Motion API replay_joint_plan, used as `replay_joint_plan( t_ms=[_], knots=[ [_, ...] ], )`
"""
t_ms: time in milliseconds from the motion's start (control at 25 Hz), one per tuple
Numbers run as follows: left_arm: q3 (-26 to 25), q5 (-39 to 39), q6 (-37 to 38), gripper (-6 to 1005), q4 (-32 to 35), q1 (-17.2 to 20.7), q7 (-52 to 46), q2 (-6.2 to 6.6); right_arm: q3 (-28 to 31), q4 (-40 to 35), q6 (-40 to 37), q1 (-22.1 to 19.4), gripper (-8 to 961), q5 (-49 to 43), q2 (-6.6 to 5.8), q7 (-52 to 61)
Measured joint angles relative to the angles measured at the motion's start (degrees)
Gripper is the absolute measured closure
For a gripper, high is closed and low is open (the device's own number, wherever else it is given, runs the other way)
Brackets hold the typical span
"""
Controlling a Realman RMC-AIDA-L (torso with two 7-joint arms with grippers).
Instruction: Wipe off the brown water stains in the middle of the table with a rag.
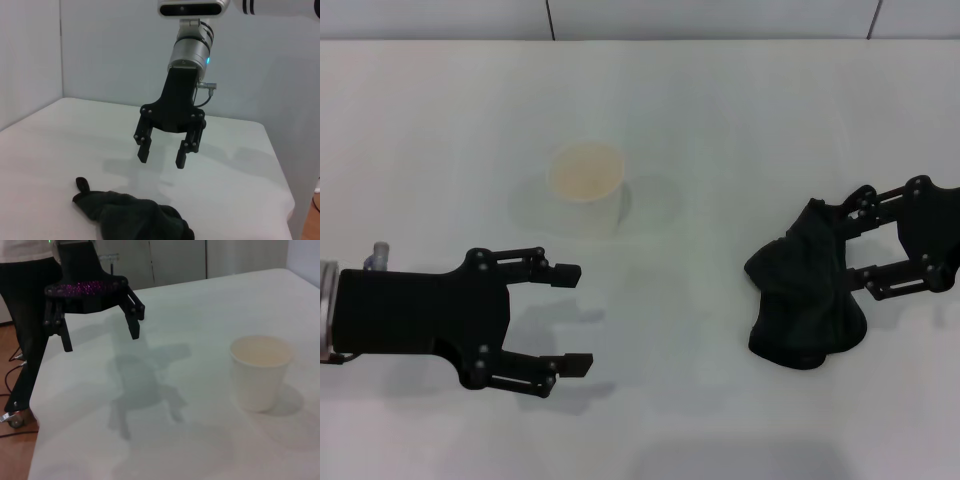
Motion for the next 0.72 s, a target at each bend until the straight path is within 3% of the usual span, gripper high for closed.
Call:
replay_joint_plan(
  t_ms=[360, 720],
  knots=[
    [-3.86, -0.13, 1.54, 111, -1.28, 1.08, 2.14, 0.26, 0.79, 0.10, 0.70, -0.40, 377, 1.21, 0.36, -1.40],
    [-4.47, 0.38, 1.47, 111, -1.29, 1.18, 2.19, 0.32, 1.08, 0.75, 1.56, 0.08, 377, 1.26, 0.61, -1.51]
  ],
)
